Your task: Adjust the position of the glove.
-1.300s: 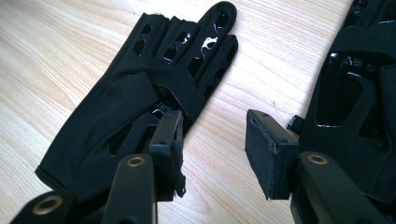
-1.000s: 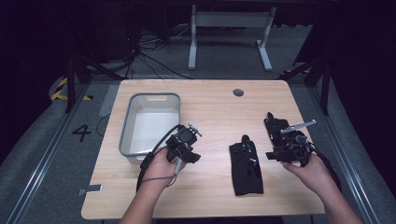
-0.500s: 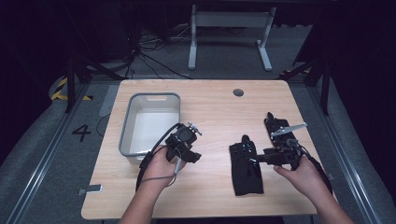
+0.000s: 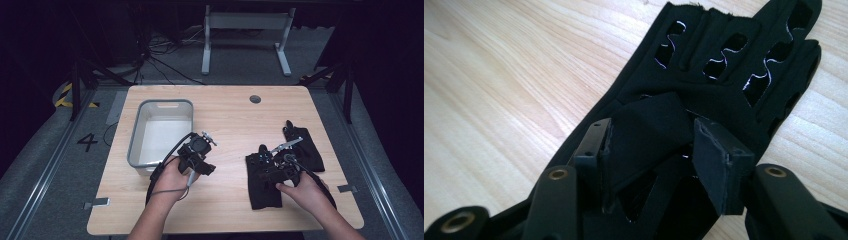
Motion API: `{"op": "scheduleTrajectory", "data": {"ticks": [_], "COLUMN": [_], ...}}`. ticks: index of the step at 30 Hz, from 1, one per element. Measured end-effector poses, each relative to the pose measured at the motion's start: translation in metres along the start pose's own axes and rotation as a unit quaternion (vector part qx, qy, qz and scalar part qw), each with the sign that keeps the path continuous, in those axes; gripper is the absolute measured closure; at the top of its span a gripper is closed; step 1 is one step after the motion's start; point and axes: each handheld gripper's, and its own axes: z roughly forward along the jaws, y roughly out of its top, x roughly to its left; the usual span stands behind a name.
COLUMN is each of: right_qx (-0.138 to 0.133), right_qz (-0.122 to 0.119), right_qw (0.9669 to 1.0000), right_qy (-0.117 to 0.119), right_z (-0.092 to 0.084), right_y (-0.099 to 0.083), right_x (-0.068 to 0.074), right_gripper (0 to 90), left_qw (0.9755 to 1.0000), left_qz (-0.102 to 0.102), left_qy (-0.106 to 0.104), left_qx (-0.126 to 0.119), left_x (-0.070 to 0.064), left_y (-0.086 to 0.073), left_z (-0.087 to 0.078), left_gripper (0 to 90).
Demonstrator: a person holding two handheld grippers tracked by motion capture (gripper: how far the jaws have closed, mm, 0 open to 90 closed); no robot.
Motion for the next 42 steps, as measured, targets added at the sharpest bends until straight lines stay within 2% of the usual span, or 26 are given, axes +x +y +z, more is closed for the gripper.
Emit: {"op": "scheduleTrajectory", "data": {"ticks": [6, 12, 18, 24, 31, 36, 39, 42], "right_qx": [0.011, 0.034, 0.028, 0.02, 0.022, 0.028, 0.026, 0.021], "right_qz": [0.001, -0.01, -0.023, -0.032, -0.046, -0.05, -0.07, -0.107], "right_qw": [0.9996, 0.9983, 0.9974, 0.9966, 0.9957, 0.996, 0.9947, 0.9911], "right_qy": [-0.024, -0.046, -0.063, -0.074, -0.077, -0.069, -0.071, -0.077], "right_z": [0.008, 0.022, 0.025, 0.026, 0.024, 0.023, 0.016, 0.006], "right_y": [0.0, -0.001, -0.004, -0.004, -0.003, -0.001, 0.002, 0.002], "right_x": [0.003, 0.006, 0.011, 0.012, 0.005, 0.002, 0.002, 0.004], "right_gripper": [48.8, 44.6, 44.5, 52.5, 73.8, 76.9, 77.5, 77.5], "left_qw": [1.0, 1.0, 1.0, 1.0, 1.0, 0.9999, 1.0, 1.0], "left_qz": [0.001, 0.002, -0.001, 0.002, 0.002, 0.004, 0.002, 0.002], "left_qy": [0.001, 0.0, -0.002, -0.001, -0.003, -0.002, -0.004, -0.002], "left_qx": [0.003, 0.004, 0.005, 0.006, 0.008, 0.01, 0.007, 0.007], "left_x": [0.0, -0.001, 0.001, -0.001, -0.001, -0.001, -0.001, -0.001], "left_y": [0.0, 0.001, 0.0, 0.0, 0.001, 0.001, 0.0, 0.0], "left_z": [0.002, 0.003, 0.004, 0.004, 0.006, 0.006, 0.006, 0.006], "left_gripper": [50.0, 50.0, 49.5, 49.5, 49.2, 49.2, 49.1, 49.1]}}
